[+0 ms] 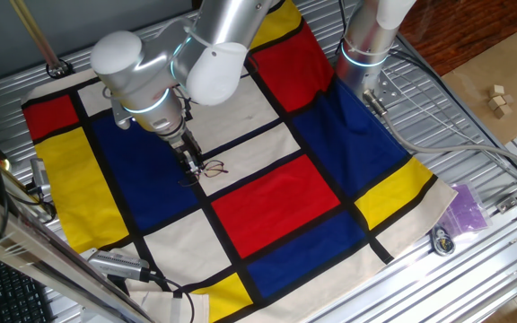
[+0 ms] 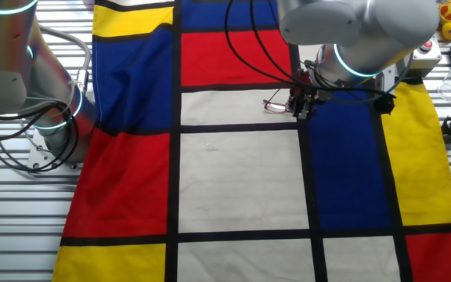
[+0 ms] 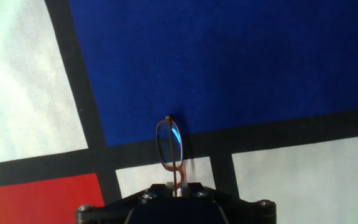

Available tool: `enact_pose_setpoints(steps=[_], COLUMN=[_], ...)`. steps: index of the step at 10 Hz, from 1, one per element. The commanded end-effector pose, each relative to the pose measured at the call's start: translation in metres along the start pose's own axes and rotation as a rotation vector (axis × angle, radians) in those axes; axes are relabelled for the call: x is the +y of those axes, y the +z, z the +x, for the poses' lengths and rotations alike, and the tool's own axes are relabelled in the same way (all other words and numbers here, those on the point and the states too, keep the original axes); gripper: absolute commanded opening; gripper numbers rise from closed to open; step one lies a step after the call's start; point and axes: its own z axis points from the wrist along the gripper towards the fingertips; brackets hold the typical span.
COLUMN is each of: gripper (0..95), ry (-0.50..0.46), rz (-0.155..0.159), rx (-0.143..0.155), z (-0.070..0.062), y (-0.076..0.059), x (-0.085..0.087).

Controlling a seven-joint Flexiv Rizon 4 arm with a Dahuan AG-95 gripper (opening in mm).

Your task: Unfold the leg of the glasses (with one hand)

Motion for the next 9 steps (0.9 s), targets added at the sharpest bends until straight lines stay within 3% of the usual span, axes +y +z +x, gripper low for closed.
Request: enact_pose_setpoints(steps=[1, 8, 9], gripper=[19.0, 19.0, 0.0], ry=[0.001, 0.000, -0.001], rz=[-0.002, -0.001, -0.001], rx=[-0.001, -0.006, -0.006], z=[-0.0003, -0.0024, -0.0024], y=[-0.0002, 0.0032, 0.0032], x=[0.0001, 0.0001, 0.0001])
